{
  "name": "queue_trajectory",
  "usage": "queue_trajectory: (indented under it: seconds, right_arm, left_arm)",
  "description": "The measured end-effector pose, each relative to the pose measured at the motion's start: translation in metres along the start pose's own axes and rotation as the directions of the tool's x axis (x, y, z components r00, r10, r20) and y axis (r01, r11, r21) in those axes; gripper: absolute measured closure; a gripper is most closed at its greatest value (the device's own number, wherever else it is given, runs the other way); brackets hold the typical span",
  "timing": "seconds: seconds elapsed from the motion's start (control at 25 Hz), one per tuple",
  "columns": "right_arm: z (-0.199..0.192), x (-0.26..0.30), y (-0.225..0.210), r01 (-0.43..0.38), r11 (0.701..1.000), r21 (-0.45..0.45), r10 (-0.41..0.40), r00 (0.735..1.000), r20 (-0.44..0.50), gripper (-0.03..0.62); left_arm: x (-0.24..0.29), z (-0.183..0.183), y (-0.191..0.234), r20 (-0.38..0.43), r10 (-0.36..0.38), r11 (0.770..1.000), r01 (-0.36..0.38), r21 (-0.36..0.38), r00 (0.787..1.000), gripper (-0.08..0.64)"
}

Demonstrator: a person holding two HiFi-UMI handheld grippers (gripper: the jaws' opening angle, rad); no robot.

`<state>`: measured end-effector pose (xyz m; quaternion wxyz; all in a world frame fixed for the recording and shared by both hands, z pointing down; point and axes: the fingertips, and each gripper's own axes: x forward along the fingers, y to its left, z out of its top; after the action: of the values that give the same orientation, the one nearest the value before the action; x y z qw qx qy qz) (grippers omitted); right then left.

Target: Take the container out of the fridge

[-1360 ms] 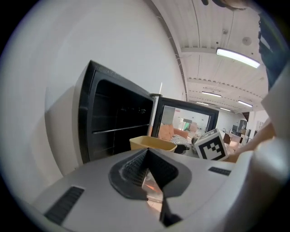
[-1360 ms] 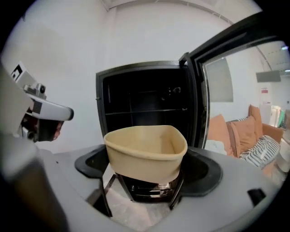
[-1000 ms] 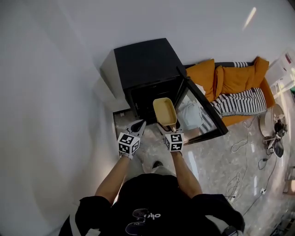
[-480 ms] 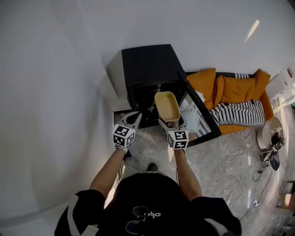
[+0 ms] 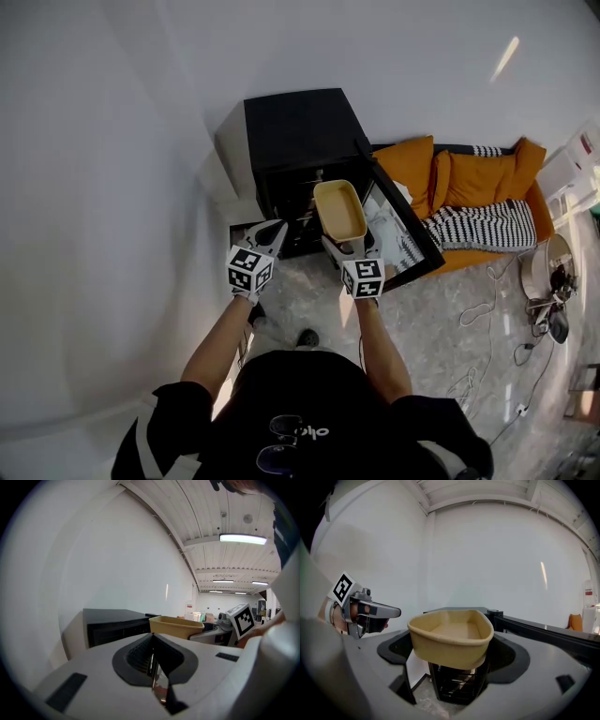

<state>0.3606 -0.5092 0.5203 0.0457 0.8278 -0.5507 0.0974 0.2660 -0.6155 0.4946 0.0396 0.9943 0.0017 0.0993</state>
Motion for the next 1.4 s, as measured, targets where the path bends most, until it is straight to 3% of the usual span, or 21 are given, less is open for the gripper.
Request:
queue_trajectory:
  seconds: [0.64,1.04,1.4]
  right_arm:
    - [-0.01,-0.048,0.01,0.047,0.999,0.006,-0.047,0.999,-0.023,0.094]
    - [-0.008,-0.099,0.054,0.078,0.997,-0.017,-0.079,0.997,-0.028,0.094]
    - [-0.025,-0.16,0.09,0.082,0.995,-0.048,-0.083,0.996,-0.033,0.094]
  left_arm:
    - [-0.021,-0.005,-0.042,0.0,-0.078,0.997,0.078,0.003,0.997,0.557]
    - [-0.089,-0.002,-0.06,0.039,-0.087,0.996,0.087,-0.009,0.995,0.557]
    - [-0.155,-0.028,-0.093,0.054,-0.071,0.997,0.073,-0.035,0.996,0.557]
